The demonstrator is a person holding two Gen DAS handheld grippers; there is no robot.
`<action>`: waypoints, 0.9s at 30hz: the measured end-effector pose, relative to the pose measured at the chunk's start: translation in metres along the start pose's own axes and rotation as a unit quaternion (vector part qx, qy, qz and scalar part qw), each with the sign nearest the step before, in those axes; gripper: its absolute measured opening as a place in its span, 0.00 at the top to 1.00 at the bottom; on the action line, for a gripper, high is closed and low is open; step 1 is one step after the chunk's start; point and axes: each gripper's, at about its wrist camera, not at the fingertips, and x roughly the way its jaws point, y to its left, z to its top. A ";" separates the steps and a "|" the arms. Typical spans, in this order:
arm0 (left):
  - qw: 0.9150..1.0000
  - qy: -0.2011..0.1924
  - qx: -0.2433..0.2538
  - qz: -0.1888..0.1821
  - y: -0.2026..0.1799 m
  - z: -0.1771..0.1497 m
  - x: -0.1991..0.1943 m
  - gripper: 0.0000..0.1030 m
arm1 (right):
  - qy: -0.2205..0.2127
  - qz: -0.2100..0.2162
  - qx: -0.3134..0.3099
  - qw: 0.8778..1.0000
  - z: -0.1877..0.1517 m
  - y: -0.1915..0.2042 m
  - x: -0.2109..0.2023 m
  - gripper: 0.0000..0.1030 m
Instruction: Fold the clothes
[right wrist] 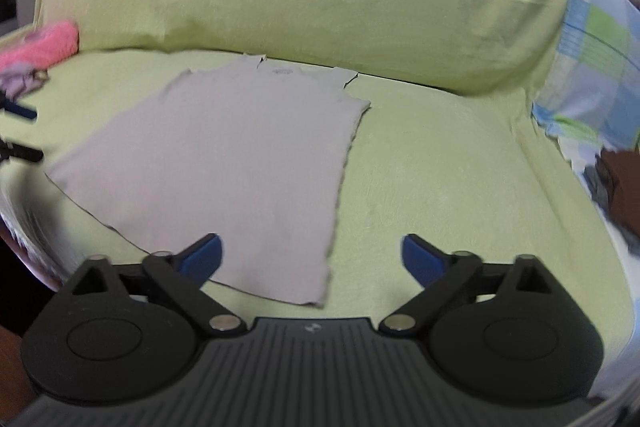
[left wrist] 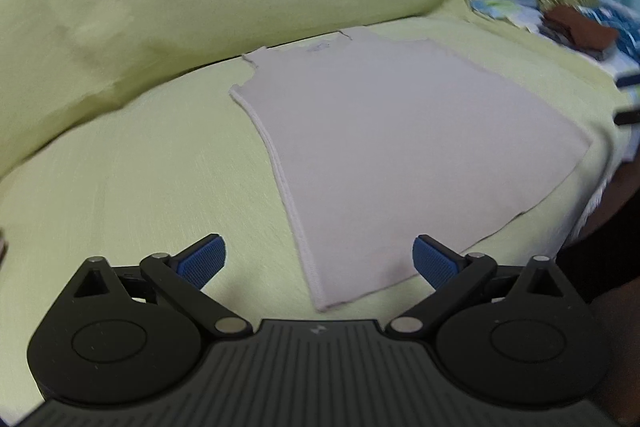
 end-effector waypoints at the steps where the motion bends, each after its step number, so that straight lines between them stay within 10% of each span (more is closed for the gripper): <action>1: 1.000 0.000 -0.005 -0.001 -0.002 0.000 -0.001 0.01 | 0.002 -0.003 0.006 1.000 0.000 0.003 -0.002 0.02; 27: 0.995 0.009 -0.099 0.001 -0.066 -0.030 -0.037 0.01 | 0.025 -0.023 0.060 0.998 -0.030 0.065 -0.057 0.02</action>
